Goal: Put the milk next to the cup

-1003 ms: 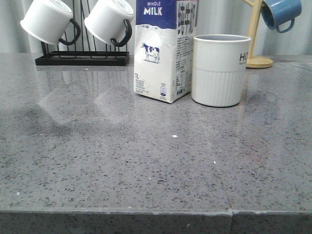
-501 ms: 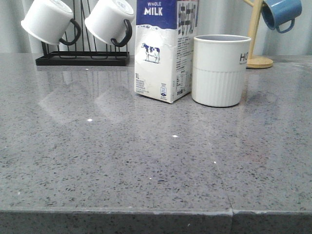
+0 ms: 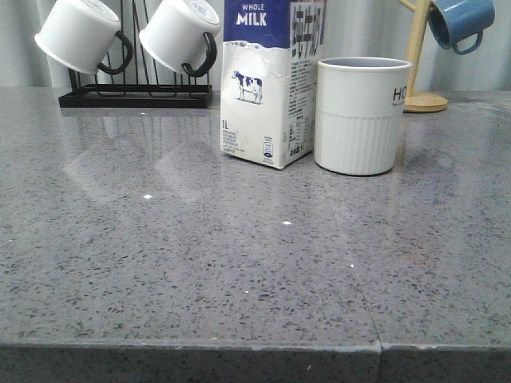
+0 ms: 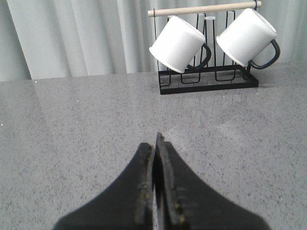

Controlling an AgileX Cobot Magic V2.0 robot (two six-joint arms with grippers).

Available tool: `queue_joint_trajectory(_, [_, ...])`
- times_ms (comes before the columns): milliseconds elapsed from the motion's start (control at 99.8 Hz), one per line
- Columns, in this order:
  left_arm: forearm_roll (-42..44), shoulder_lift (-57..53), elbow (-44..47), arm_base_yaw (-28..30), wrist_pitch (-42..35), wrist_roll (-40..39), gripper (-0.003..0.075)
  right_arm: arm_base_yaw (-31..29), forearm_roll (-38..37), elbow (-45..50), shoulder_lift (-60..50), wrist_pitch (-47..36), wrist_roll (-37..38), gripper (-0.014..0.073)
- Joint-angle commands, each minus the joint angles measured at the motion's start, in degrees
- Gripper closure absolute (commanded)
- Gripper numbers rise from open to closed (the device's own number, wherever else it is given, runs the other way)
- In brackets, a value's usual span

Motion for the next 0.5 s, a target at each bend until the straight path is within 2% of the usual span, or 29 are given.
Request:
queue_joint_trajectory(0, [0.0, -3.2, 1.3, 0.1, -5.0, 0.0, 0.0741, 0.0, -0.2, -1.4, 0.6, -4.7, -0.7, 0.0660])
queue_joint_trajectory(231, [0.0, -15.1, 10.2, 0.1, -5.1, 0.0, 0.0741, 0.0, -0.2, -1.4, 0.6, -4.7, -0.7, 0.0660])
queue_joint_trajectory(451, [-0.5, -14.8, 19.8, 0.1, -17.2, 0.0, 0.0741, 0.0, -0.2, -1.4, 0.6, -4.7, -0.7, 0.0660])
queue_joint_trajectory(491, [-0.5, -14.8, 19.3, 0.1, -14.1, 0.0, 0.0741, 0.0, -0.2, -1.4, 0.6, -4.7, -0.7, 0.0660])
